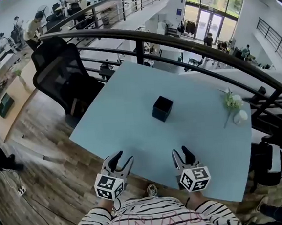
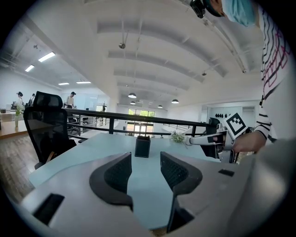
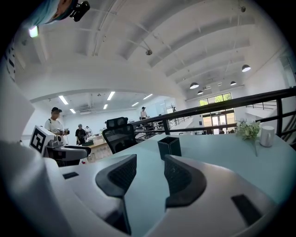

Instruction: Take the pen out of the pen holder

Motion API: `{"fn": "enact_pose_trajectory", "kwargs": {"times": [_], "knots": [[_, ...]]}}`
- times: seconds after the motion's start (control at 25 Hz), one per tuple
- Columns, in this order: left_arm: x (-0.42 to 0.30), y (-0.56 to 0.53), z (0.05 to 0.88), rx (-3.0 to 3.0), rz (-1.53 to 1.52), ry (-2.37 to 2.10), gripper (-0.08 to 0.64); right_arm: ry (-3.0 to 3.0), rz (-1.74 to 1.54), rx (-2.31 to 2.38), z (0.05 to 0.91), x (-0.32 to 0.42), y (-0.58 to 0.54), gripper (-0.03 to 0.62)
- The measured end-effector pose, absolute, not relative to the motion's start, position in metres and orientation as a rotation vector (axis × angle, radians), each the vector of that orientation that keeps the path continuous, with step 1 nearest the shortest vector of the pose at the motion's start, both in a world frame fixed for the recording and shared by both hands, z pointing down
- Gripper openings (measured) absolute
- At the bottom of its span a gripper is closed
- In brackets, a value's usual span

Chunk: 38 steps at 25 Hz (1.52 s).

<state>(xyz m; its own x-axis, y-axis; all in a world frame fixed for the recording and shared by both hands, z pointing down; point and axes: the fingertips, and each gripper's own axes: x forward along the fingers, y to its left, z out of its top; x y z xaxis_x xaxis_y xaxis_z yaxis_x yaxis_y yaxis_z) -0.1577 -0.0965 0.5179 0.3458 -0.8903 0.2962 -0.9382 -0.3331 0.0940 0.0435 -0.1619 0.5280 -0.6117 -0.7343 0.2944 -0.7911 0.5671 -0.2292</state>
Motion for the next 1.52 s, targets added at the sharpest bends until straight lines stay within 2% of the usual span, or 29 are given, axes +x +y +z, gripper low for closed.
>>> {"fn": "enact_pose_trajectory", "kwargs": {"times": [0.44, 0.92, 1.52], "knots": [[-0.155, -0.174, 0.514, 2.389, 0.312, -1.627, 0.173, -2.640, 0.507, 1.262, 0.530, 0.036, -0.232, 0.187], [-0.164, -0.253, 0.511, 2.513, 0.345, -1.410, 0.173, -2.559, 0.482, 1.451, 0.526, 0.017, -0.292, 0.187], [-0.171, -0.305, 0.526, 2.597, 0.392, -1.186, 0.173, -2.465, 0.432, 1.588, 0.535, -0.007, -0.355, 0.187]]}}
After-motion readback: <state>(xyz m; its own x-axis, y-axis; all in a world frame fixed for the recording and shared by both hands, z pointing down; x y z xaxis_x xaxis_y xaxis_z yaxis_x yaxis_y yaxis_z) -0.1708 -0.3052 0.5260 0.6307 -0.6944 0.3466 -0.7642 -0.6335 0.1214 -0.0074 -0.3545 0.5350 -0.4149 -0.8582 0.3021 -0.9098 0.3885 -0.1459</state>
